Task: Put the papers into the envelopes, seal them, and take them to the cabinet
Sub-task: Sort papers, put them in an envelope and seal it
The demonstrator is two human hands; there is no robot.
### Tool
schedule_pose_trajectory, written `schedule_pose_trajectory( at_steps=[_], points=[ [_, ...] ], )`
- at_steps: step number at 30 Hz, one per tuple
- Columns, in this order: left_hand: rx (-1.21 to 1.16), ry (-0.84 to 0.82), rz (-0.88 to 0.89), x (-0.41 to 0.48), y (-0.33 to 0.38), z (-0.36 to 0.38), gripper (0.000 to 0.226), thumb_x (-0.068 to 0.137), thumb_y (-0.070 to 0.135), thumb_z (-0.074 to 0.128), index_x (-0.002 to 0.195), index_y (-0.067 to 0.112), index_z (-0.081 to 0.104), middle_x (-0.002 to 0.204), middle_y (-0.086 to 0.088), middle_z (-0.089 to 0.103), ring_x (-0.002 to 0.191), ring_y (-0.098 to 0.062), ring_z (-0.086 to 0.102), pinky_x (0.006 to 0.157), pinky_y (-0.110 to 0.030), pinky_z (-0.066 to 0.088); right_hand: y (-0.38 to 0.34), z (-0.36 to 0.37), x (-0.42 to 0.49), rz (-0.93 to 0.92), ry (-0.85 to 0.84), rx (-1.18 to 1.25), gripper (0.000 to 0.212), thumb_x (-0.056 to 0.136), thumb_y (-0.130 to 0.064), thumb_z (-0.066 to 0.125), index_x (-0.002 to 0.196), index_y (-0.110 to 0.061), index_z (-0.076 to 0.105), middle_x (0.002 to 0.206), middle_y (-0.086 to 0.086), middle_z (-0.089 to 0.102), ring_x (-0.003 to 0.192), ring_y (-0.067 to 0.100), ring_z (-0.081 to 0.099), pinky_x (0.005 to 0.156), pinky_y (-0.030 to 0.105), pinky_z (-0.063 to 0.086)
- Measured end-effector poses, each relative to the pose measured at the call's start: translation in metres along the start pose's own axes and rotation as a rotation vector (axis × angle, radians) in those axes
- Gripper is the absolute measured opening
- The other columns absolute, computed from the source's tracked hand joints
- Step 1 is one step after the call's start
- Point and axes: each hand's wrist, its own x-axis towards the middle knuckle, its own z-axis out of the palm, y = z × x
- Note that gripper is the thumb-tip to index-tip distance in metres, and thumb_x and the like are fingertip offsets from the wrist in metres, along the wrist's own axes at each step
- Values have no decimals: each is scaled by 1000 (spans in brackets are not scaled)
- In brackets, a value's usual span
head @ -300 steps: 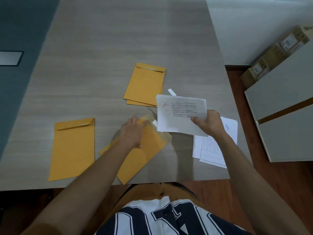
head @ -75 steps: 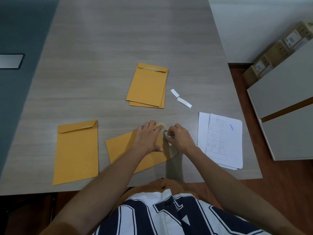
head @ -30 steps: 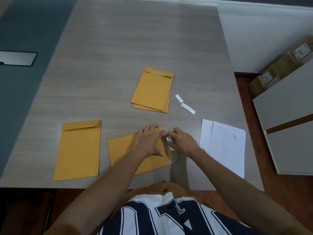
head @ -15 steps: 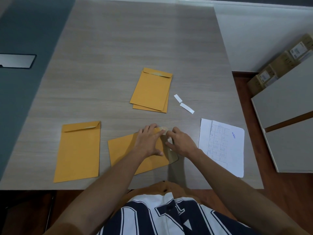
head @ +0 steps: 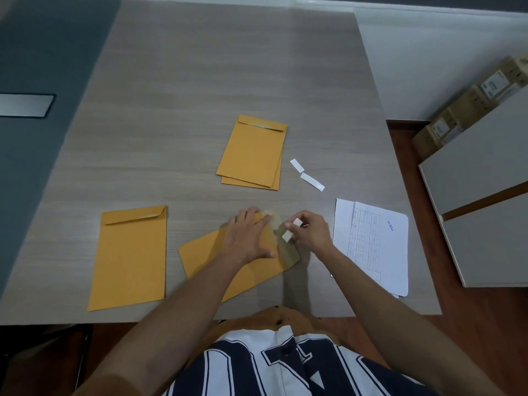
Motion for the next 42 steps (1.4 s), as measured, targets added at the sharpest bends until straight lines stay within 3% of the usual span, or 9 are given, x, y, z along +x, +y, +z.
schedule_pose_trajectory(
  at_steps=[3, 5, 9, 16, 18, 22, 33, 37, 42],
  points=[
    [18, -8, -135, 2, 1, -3, 99, 71, 81, 56, 150, 31, 23, 145, -7, 28, 129, -27, 31, 104, -40, 33, -7, -4, 11, 197, 90, 302, 5, 87, -8, 73, 85, -8, 68, 82, 12, 69, 63, 17, 69, 63, 31, 60],
    [9, -3, -203, 3, -1, -6, 94, 75, 79, 53, 150, 28, 25, 139, -9, 31, 123, -28, 33, 100, -38, 33, -16, -6, 19, 271, 107, 454, 4, 89, -1, 68, 91, -4, 67, 84, 17, 67, 60, 18, 69, 59, 26, 58],
    [-46, -70, -272, 10, -10, -12, 87, 80, 66, 57, 149, 24, 25, 136, -12, 30, 117, -31, 35, 97, -37, 35, -39, -11, 33, 324, 87, 527, 16, 91, 8, 58, 104, 3, 64, 83, 21, 69, 49, 13, 67, 45, 15, 48],
    [-162, -141, -410, 5, -20, -16, 74, 85, 51, 68, 141, 13, 39, 137, -13, 33, 117, -32, 46, 93, -37, 45, -56, -12, 61, 312, 187, 589, 36, 87, 11, 61, 121, 1, 61, 100, 14, 64, 73, 26, 68, 62, 25, 59],
    [-172, -132, -436, 2, -19, -16, 74, 86, 52, 67, 142, 11, 39, 138, -14, 34, 119, -32, 47, 94, -37, 46, -51, -12, 62, 283, 215, 464, 46, 87, 4, 65, 131, -8, 58, 104, 7, 63, 79, 24, 69, 74, 32, 61],
    [-195, -101, -459, -2, -18, -16, 74, 86, 53, 67, 139, 8, 42, 136, -13, 38, 118, -30, 48, 93, -36, 45, -41, -7, 42, 112, 228, 54, 41, 90, -16, 66, 131, -17, 58, 129, 2, 58, 99, 12, 63, 82, 13, 43],
    [-311, -103, -450, -4, -30, -27, 76, 81, 38, 78, 141, 17, 35, 137, -13, 37, 116, -33, 54, 88, -38, 48, -8, 23, -7, -104, -74, -566, 91, 63, -42, 89, 139, -23, 44, 133, 2, 41, 124, 22, 39, 101, 38, 45],
    [-372, -54, -326, -9, -44, -20, 92, 78, 29, 82, 149, 30, 23, 139, -11, 28, 115, -32, 52, 89, -40, 50, -11, 25, -9, -162, -30, -588, 83, 62, -37, 91, 128, -17, 45, 126, 2, 45, 116, 21, 43, 96, 34, 45],
    [-246, 132, -133, -18, -47, -2, 61, 78, 31, 81, 130, 20, 51, 140, -5, 40, 125, -25, 40, 96, -36, 46, -11, 29, -18, -273, -56, -764, 47, 77, -30, 77, 112, -20, 48, 116, 0, 53, 109, 19, 43, 90, 29, 41]
  ],
)
